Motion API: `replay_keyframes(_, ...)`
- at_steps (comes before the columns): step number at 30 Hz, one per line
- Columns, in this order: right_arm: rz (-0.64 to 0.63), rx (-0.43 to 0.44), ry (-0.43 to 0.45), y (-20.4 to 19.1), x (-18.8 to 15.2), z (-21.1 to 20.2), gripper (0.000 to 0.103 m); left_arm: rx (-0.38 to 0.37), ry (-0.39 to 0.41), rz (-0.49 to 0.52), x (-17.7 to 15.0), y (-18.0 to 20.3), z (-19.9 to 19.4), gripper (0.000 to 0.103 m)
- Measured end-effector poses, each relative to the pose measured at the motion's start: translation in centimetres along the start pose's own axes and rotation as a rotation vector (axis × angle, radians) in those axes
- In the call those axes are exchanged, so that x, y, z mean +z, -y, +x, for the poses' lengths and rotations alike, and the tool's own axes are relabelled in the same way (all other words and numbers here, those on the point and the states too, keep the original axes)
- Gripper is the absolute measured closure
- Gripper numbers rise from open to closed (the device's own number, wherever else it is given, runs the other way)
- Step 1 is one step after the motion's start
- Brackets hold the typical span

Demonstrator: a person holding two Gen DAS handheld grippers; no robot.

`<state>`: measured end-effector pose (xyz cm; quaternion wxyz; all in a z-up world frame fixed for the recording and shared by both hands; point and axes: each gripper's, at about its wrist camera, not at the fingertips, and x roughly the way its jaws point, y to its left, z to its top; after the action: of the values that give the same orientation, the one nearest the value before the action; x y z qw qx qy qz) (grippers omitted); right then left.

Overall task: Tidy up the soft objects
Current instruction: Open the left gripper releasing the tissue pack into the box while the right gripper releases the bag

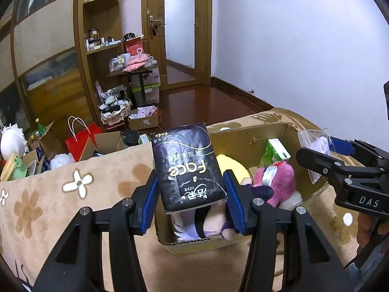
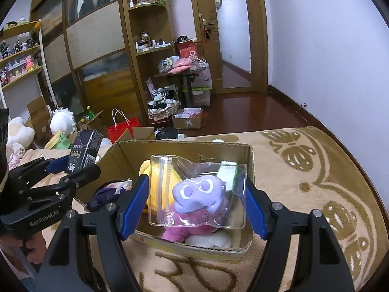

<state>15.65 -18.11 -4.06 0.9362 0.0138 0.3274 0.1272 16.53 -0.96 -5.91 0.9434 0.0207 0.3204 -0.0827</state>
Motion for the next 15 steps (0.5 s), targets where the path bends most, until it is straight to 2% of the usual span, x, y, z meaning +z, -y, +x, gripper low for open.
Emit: replay_keyframes(15, -0.015, -0.008, -0.036, -0.10, -0.67, 0.68, 0.025, -0.021, -0.024, -0.008, -0.07, 0.09, 0.83, 0.052)
